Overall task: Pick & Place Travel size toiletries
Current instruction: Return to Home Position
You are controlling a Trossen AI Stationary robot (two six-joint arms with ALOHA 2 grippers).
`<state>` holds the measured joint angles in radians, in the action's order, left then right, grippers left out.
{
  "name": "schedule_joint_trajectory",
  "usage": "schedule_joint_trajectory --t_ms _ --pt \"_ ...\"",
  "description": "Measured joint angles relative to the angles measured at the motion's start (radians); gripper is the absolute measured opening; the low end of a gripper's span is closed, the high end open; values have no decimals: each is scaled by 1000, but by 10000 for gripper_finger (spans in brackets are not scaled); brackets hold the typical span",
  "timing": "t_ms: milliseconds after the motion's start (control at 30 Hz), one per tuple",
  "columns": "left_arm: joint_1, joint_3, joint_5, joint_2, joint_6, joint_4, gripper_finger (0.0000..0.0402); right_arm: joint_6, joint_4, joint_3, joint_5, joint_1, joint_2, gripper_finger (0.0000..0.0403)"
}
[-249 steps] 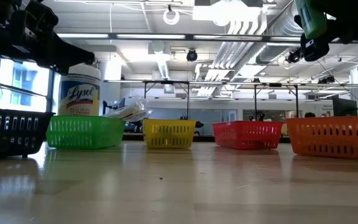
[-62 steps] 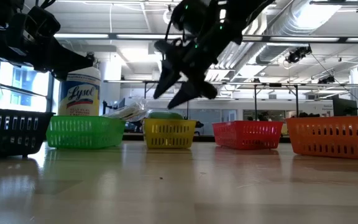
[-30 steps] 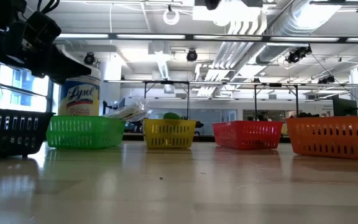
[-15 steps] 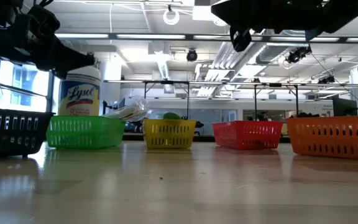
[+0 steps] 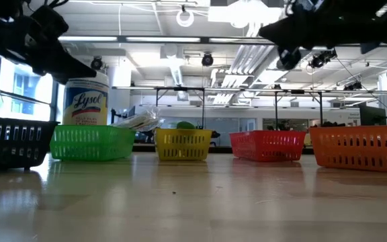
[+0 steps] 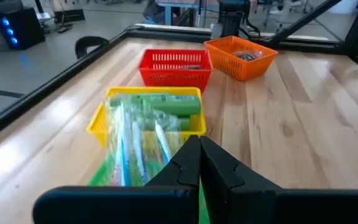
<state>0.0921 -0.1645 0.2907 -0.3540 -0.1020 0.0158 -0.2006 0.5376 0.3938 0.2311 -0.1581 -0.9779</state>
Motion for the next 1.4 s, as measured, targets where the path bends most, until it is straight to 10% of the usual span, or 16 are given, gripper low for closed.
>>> schedule_joint_trajectory --t_ms 367,900,1400 --pt "0 -113 147 31 43 226 0 -71 60 -235 -12 -34 319 3" --pt "0 -18 9 355 70 282 0 -121 -121 -385 -15 -64 756 3" --pt "2 74 -131 348 140 171 0 -75 -384 -386 3 -146 869 3"
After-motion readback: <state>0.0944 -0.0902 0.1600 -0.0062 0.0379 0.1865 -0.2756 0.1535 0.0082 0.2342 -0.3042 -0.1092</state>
